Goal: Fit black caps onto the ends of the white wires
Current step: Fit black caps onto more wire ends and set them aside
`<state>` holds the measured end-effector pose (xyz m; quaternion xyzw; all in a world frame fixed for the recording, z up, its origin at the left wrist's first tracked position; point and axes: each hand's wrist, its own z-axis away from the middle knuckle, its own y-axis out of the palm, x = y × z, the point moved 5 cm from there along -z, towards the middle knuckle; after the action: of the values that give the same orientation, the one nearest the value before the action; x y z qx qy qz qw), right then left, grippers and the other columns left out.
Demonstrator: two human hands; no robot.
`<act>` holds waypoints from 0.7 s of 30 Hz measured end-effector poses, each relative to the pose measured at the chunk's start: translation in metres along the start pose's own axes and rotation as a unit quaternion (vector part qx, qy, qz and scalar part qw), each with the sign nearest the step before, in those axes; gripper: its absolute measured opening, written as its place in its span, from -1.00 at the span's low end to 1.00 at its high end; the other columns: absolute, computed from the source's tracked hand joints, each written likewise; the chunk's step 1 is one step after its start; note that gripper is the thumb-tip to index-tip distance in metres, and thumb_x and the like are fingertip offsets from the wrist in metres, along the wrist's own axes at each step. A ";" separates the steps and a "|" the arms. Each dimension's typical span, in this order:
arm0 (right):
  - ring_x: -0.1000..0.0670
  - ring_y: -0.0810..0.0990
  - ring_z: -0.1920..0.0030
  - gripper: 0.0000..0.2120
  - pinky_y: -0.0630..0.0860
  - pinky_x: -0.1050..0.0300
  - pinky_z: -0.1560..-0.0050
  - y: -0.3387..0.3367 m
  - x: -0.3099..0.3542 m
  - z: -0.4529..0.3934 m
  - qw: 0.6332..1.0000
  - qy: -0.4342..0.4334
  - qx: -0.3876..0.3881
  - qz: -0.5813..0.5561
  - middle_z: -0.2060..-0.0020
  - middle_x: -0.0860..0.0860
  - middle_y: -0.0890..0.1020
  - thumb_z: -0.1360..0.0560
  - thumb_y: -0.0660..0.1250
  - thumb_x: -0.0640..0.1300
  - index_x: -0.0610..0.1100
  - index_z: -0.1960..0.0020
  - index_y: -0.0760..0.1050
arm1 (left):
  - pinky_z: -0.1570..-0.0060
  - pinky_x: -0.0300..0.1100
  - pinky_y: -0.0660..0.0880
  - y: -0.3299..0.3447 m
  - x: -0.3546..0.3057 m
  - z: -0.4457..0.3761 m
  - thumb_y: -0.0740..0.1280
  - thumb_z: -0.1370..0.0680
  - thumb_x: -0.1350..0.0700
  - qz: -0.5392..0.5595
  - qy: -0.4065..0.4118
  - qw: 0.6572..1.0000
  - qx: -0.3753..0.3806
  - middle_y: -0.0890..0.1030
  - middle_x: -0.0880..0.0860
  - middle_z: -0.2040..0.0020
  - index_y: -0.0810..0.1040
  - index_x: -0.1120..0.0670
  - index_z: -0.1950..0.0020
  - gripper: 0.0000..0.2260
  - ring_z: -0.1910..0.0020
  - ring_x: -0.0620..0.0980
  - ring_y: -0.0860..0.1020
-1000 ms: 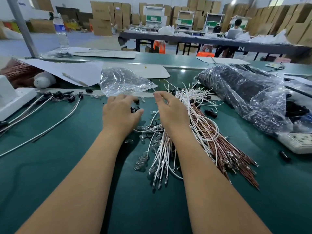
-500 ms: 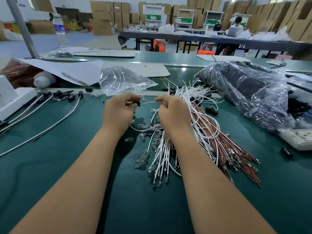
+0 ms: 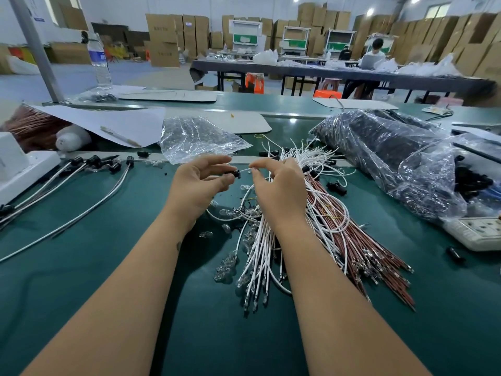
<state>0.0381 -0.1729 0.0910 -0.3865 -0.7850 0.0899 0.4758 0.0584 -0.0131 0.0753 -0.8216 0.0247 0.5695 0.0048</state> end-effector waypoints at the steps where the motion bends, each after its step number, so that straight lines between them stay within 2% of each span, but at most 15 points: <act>1: 0.01 0.43 0.04 -0.86 0.41 0.16 0.05 0.000 0.001 0.000 1.000 -0.009 0.000 0.002 0.25 0.18 0.31 -0.54 0.34 -0.04 0.07 -0.04 0.65 | 0.13 -0.29 0.56 0.001 0.001 0.000 0.45 -0.44 0.33 0.003 -0.004 1.000 -0.001 0.72 -0.01 0.13 0.61 0.01 -0.02 -0.73 0.10 -0.07 0.67; 4: 0.03 0.41 0.04 -0.89 0.34 0.20 0.07 0.002 0.002 0.001 1.000 -0.019 0.002 -0.013 0.26 0.17 0.31 -0.52 0.36 -0.05 0.05 -0.01 0.65 | 0.13 -0.28 0.56 0.001 0.003 0.001 0.44 -0.45 0.35 0.007 -0.012 1.000 -0.014 0.71 -0.02 0.16 0.61 0.04 0.01 -0.76 0.14 -0.08 0.66; 8: 0.01 0.47 0.08 -0.87 0.42 0.14 0.10 0.010 0.005 0.001 0.998 -0.033 0.036 -0.046 0.24 0.12 0.38 -0.53 0.35 -0.10 0.04 0.00 0.66 | 0.19 -0.31 0.55 0.000 0.003 0.000 0.42 -0.46 0.35 0.020 -0.019 0.999 -0.036 0.68 0.05 0.19 0.60 0.10 0.06 -0.83 0.24 -0.08 0.65; 11: 0.00 0.49 0.07 -0.76 0.43 0.12 0.09 0.016 0.007 0.001 0.995 -0.053 0.061 -0.065 0.19 0.08 0.45 -0.56 0.25 -0.23 -0.02 -0.05 0.66 | 0.23 -0.31 0.56 -0.003 0.004 0.001 0.44 -0.45 0.33 0.043 -0.034 0.997 -0.059 0.66 0.08 0.28 0.57 0.17 0.12 -0.90 0.30 -0.06 0.65; 15: 0.00 0.52 0.03 -0.62 0.49 0.05 -0.02 0.016 0.007 0.002 0.992 -0.062 0.062 -0.094 0.18 0.10 0.54 -0.50 0.13 -0.36 -0.09 -0.08 0.65 | 0.24 -0.33 0.55 -0.006 0.002 0.001 0.45 -0.45 0.30 0.054 -0.031 0.996 -0.067 0.67 0.03 0.33 0.61 0.17 0.15 -0.94 0.32 -0.08 0.64; 19: 0.09 0.51 0.27 -0.64 0.45 0.10 0.24 0.020 0.006 0.005 0.987 -0.049 0.088 -0.122 0.16 0.08 0.61 -0.55 0.15 -0.32 -0.01 -0.20 0.55 | 0.17 -0.31 0.57 -0.005 0.001 0.002 0.42 -0.46 0.35 0.065 -0.040 0.996 -0.051 0.69 0.10 0.25 0.64 0.17 0.12 -0.91 0.25 -0.02 0.67; 21: 0.09 0.54 0.26 -0.69 0.47 0.08 0.24 0.023 0.006 0.007 0.988 -0.049 0.102 -0.110 0.14 0.06 0.63 -0.57 0.18 -0.29 0.00 -0.22 0.47 | 0.14 -0.30 0.58 -0.002 0.000 0.003 0.40 -0.46 0.38 0.057 -0.046 0.997 -0.039 0.67 0.15 0.21 0.63 0.17 0.11 -0.87 0.24 -0.01 0.67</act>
<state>0.0424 -0.1513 0.0800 -0.2429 -0.8318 0.1355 0.4803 0.0560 -0.0109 0.0739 -0.7915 0.0488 0.6064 -0.0583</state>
